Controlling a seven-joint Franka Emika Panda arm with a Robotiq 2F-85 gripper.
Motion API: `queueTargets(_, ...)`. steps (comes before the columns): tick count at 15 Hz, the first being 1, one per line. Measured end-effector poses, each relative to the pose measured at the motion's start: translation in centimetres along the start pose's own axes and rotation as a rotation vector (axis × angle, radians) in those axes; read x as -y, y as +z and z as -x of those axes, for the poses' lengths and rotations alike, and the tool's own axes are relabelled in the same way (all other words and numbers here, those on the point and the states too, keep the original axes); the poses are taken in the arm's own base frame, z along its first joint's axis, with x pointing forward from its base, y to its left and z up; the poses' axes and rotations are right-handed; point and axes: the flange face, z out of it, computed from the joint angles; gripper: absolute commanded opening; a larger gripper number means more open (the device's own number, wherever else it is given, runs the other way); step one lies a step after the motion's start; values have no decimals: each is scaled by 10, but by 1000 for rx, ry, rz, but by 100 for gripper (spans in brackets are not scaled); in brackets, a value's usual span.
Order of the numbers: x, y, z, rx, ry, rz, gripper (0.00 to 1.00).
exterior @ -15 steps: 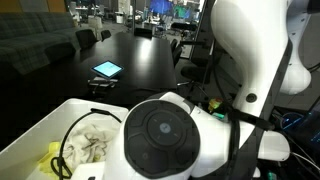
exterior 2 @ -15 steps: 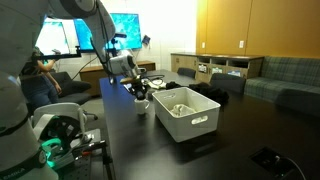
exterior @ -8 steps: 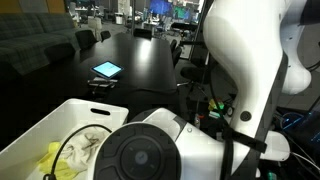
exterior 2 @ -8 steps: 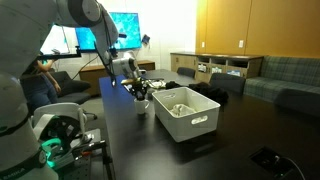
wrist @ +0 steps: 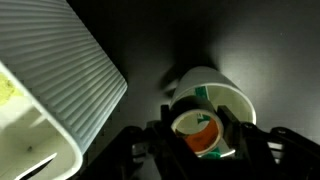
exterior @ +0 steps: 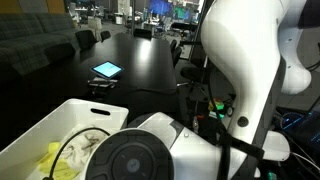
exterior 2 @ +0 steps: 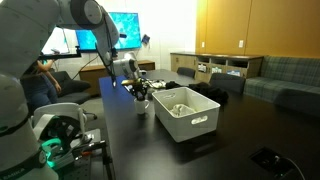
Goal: Put the yellow and white cloths in the storage box and put the marker in the mug cup
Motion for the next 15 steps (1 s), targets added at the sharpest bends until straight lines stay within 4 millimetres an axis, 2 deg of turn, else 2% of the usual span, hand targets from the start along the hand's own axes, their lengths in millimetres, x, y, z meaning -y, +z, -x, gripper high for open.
queueTargets(1,-1,0,0,1,0,2,76)
queueTargets(4,-3,1,0,4,0,11,98)
queueTargets(12,-5,1,1,26,-7,26,100)
queueTargets(15,-11,-9,4,62,-18,54,100)
